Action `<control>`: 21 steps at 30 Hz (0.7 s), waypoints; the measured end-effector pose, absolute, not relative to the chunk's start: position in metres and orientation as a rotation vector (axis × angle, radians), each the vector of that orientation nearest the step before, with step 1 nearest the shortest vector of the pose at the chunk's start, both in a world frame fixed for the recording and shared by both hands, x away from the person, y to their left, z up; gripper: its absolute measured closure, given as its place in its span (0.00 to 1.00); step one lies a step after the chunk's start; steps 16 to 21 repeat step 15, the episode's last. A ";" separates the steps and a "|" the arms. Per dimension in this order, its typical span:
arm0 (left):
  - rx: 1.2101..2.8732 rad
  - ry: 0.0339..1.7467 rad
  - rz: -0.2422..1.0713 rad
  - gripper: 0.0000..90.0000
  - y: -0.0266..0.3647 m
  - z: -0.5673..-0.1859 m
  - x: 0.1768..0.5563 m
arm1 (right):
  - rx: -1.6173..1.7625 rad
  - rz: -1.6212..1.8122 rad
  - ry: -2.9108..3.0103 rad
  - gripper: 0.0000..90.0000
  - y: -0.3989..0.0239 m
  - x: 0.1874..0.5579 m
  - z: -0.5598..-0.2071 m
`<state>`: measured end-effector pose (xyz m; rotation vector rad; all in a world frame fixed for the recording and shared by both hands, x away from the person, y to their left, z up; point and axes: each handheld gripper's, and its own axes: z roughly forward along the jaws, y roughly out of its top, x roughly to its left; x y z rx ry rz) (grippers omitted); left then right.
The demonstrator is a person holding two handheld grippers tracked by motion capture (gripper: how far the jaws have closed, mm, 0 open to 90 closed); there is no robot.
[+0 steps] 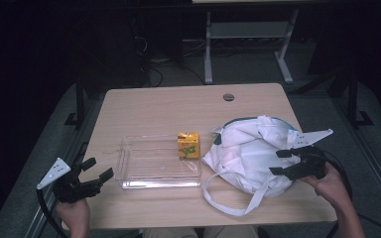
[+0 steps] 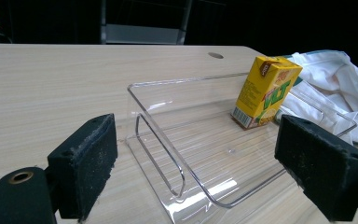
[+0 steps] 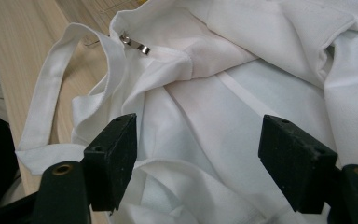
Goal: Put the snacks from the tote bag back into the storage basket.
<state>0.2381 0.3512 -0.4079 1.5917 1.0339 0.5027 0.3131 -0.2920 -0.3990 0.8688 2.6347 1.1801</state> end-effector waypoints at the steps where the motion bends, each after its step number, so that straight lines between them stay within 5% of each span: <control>1: 1.592 1.034 0.502 0.14 0.351 -0.408 0.238 | 0.867 1.188 2.628 0.31 -0.292 0.311 -0.400; 21: 1.613 1.013 0.504 0.14 0.347 -0.407 0.239 | 0.905 1.219 2.487 0.29 -0.294 0.277 -0.411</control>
